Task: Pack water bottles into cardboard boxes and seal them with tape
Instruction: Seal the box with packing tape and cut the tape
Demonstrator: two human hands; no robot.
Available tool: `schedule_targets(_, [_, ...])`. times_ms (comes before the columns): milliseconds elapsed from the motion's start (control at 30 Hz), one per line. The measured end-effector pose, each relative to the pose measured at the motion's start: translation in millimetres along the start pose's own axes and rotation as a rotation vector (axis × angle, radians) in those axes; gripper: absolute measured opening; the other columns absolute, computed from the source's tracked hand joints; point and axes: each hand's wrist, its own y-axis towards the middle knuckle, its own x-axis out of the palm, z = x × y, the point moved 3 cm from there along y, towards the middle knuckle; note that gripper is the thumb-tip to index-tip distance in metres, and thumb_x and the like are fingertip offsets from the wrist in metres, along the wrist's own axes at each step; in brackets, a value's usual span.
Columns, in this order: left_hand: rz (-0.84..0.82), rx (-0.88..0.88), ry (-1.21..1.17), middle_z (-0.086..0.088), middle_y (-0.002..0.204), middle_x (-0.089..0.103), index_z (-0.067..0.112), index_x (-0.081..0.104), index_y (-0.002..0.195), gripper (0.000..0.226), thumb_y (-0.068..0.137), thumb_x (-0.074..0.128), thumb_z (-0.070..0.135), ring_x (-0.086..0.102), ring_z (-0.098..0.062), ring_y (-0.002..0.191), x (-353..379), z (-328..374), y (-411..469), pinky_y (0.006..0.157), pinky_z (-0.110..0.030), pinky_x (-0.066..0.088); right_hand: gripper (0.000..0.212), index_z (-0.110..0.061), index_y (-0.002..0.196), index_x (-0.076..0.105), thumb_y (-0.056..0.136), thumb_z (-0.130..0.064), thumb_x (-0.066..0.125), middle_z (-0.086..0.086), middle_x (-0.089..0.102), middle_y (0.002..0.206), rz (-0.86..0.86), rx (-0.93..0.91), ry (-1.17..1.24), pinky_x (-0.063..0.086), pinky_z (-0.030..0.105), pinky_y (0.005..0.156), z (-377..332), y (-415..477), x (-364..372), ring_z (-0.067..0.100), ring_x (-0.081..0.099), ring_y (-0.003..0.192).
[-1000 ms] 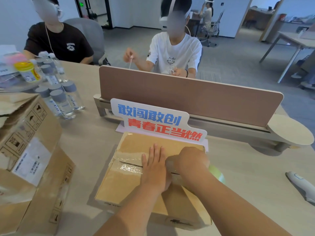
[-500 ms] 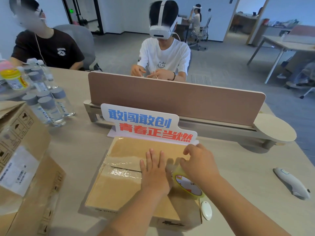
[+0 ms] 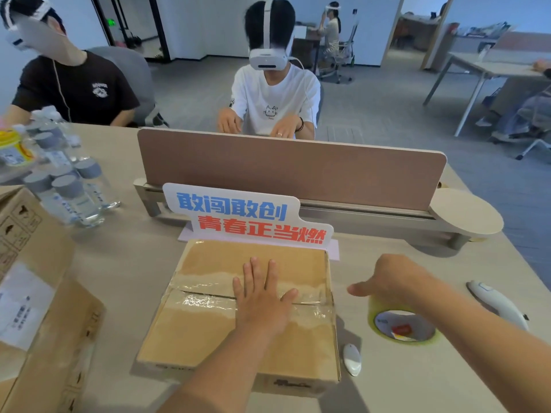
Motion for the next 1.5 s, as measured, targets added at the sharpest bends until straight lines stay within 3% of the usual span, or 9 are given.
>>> schedule_targets(167, [-0.022, -0.048, 0.046, -0.012, 0.151, -0.037, 0.030, -0.024, 0.147, 0.071, 0.098, 0.022, 0.055, -0.033, -0.029, 0.140, -2.9, 9.0, 0.7, 0.112, -0.052, -0.017, 0.051, -0.017, 0.067, 0.042, 0.071, -0.061, 0.069, -0.002, 0.049, 0.069, 0.028, -0.046, 0.015, 0.036, 0.026, 0.054, 0.8, 4.8, 7.7, 0.020, 0.054, 0.074])
schedule_targets(333, [0.068, 0.135, 0.053, -0.002, 0.159, -0.022, 0.033, -0.007, 0.152, 0.059, 0.103, 0.025, 0.025, -0.020, -0.022, 0.146, 1.5, 27.8, -3.5, 0.116, -0.049, -0.009, 0.047, -0.017, 0.077, 0.046, 0.072, -0.058, 0.068, -0.003, 0.047, 0.070, 0.026, -0.057, 0.018, 0.039, 0.026, 0.058, -0.3, 6.8, 6.8, 0.021, 0.054, 0.076])
schedule_targets(433, [0.020, 0.115, -0.009, 0.003, 0.157, -0.027, 0.035, -0.010, 0.151, 0.056, 0.102, 0.016, 0.040, -0.026, -0.016, 0.144, 6.4, 23.4, -3.6, 0.116, -0.045, -0.016, 0.049, -0.016, 0.081, 0.047, 0.072, -0.059, 0.069, -0.003, 0.046, 0.070, 0.017, -0.041, 0.038, 0.041, 0.027, 0.062, 6.5, 9.7, 12.2, 0.021, 0.054, 0.077])
schedule_targets(567, [-0.020, 0.082, 0.018, 0.006, 0.153, -0.034, 0.037, -0.015, 0.149, 0.065, 0.096, 0.016, 0.059, -0.034, -0.014, 0.140, 8.7, 24.1, -2.0, 0.113, -0.044, -0.021, 0.050, -0.017, 0.069, 0.043, 0.071, -0.059, 0.070, -0.003, 0.047, 0.069, -0.008, -0.046, 0.072, 0.035, 0.025, 0.051, 12.9, 16.8, 20.1, 0.021, 0.053, 0.075])
schedule_targets(733, [-0.023, 0.062, 0.069, -0.007, 0.154, -0.032, 0.029, -0.014, 0.151, 0.060, 0.103, 0.021, 0.039, -0.029, -0.026, 0.143, 9.6, 42.8, -4.3, 0.113, -0.052, -0.015, 0.050, -0.018, 0.067, 0.039, 0.072, -0.059, 0.069, -0.004, 0.047, 0.069, -0.007, -0.050, 0.077, 0.034, 0.024, 0.050, 16.3, 22.0, 29.3, 0.020, 0.053, 0.074])
schedule_targets(833, [0.040, 0.152, 0.023, -0.004, 0.158, -0.025, 0.026, -0.009, 0.152, 0.058, 0.104, 0.022, 0.027, -0.024, -0.020, 0.145, 11.7, 49.0, -9.8, 0.118, -0.047, -0.011, 0.050, -0.018, 0.067, 0.040, 0.073, -0.059, 0.068, -0.003, 0.048, 0.069, -0.008, -0.049, 0.082, 0.036, 0.024, 0.051, 18.8, 24.8, 33.9, 0.019, 0.054, 0.074])
schedule_targets(1033, [-0.027, 0.102, 0.028, 0.004, 0.151, -0.037, 0.033, -0.020, 0.148, 0.074, 0.092, 0.014, 0.067, -0.035, -0.012, 0.138, 18.1, 46.4, -5.9, 0.114, -0.042, -0.021, 0.051, -0.017, 0.068, 0.042, 0.073, -0.061, 0.067, -0.003, 0.050, 0.070, -0.030, -0.019, 0.131, 0.037, 0.025, 0.053, 23.5, 29.2, 48.4, 0.019, 0.055, 0.072])
schedule_targets(1233, [-0.027, 0.089, 0.051, 0.004, 0.152, -0.037, 0.033, -0.020, 0.149, 0.076, 0.090, 0.012, 0.070, -0.035, -0.012, 0.139, 19.3, 45.4, -5.3, 0.115, -0.043, -0.019, 0.051, -0.018, 0.067, 0.041, 0.076, -0.063, 0.063, -0.004, 0.050, 0.070, -0.043, -0.003, 0.148, 0.041, 0.026, 0.059, 21.5, 30.9, 65.9, 0.019, 0.055, 0.073])
schedule_targets(1500, [-0.036, 0.076, 0.051, 0.003, 0.154, -0.034, 0.033, -0.017, 0.150, 0.075, 0.091, 0.014, 0.069, -0.032, -0.012, 0.141, 18.9, 47.5, -6.1, 0.116, -0.043, -0.018, 0.045, -0.017, 0.068, 0.045, 0.078, -0.057, 0.065, -0.003, 0.053, 0.068, -0.060, 0.027, 0.196, 0.037, 0.024, 0.050, 10.5, 32.8, 77.6, 0.014, 0.051, 0.059])
